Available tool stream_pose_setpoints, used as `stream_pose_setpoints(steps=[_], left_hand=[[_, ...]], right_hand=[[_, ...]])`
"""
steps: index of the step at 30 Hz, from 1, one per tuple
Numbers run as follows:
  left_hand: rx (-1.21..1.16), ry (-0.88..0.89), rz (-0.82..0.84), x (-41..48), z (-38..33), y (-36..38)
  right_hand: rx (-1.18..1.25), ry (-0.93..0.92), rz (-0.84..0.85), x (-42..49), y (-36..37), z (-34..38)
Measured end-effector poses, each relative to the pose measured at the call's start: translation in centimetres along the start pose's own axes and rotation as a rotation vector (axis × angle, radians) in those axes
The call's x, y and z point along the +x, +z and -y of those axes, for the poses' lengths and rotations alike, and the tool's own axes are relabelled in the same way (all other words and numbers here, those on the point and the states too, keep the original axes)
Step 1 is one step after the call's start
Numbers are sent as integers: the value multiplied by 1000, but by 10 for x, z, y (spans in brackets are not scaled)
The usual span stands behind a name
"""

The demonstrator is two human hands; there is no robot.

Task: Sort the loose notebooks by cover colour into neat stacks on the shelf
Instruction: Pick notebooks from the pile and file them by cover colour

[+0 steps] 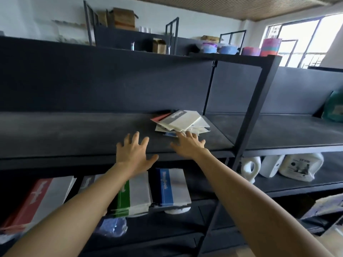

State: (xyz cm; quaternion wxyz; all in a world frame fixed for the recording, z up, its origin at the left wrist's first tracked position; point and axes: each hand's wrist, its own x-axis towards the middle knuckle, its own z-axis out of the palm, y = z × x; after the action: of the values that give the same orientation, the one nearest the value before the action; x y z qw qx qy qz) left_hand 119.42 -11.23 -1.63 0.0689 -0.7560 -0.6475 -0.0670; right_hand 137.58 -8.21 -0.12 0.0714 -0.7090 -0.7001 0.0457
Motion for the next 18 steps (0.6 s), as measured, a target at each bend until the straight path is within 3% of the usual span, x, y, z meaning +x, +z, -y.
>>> stream_pose_setpoints(steps=[6, 18], left_hand=[[-18, -28, 3, 79, -16, 9], [24, 18, 37, 161, -15, 23]], right_hand=[[-56, -24, 24, 85, -15, -27], [-61, -58, 75, 172, 9, -34]])
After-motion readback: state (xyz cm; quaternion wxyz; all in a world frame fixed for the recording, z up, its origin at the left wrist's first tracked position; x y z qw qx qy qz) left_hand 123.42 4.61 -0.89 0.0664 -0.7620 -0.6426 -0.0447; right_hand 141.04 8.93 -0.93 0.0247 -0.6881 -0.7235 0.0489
